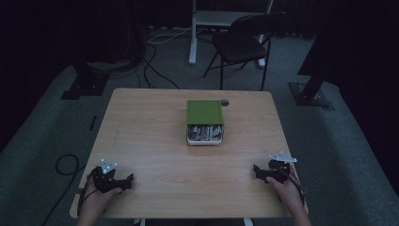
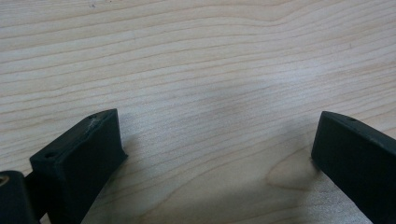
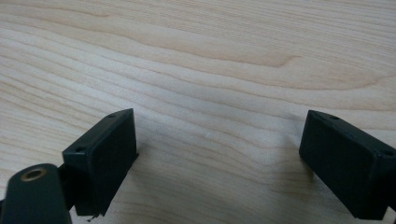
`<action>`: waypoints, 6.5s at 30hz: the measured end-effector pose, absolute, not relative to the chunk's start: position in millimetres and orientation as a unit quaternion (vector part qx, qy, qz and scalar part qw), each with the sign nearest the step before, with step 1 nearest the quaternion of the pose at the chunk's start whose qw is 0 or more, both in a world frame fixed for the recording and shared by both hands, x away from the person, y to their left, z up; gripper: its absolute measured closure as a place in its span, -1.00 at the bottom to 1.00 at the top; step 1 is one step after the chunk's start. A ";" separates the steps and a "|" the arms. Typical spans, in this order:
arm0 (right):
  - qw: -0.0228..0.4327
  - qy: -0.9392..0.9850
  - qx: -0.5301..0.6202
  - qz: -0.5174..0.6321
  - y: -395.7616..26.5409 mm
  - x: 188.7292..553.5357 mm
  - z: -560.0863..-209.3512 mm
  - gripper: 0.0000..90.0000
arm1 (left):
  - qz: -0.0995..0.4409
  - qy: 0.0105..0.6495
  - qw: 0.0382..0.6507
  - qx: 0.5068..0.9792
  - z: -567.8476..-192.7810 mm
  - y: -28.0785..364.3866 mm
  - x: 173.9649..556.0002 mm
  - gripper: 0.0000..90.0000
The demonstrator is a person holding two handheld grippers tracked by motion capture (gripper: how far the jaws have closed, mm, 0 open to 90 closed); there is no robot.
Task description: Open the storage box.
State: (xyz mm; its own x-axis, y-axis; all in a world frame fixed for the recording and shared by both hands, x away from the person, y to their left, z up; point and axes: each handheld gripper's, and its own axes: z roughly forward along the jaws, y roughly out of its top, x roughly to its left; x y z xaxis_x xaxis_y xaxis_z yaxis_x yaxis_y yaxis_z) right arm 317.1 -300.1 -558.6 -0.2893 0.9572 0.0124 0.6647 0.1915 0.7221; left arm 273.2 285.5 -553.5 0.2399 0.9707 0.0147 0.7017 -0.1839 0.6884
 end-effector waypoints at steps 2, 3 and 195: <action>0.230 0.737 0.550 0.319 -300.1 317.2 -558.6 -0.76 | 0.235 0.569 0.286 0.735 -553.3 285.5 273.1 -0.94; 0.230 0.737 0.550 0.319 -300.2 317.2 -558.6 -0.76 | 0.235 0.567 0.287 0.736 -553.3 285.2 273.0 -0.94; 0.228 0.738 0.549 0.319 -300.8 317.9 -558.6 -0.76 | 0.506 -0.020 0.102 0.856 -541.0 26.8 319.0 0.60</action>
State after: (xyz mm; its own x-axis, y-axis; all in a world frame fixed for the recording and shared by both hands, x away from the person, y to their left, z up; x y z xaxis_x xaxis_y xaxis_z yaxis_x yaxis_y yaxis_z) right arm 317.9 -300.8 -558.6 -0.2939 0.9558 0.0136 0.6641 0.1939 0.7220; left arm 319.0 26.8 -541.0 0.4878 0.0693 0.8702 -0.1367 -0.9785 0.1546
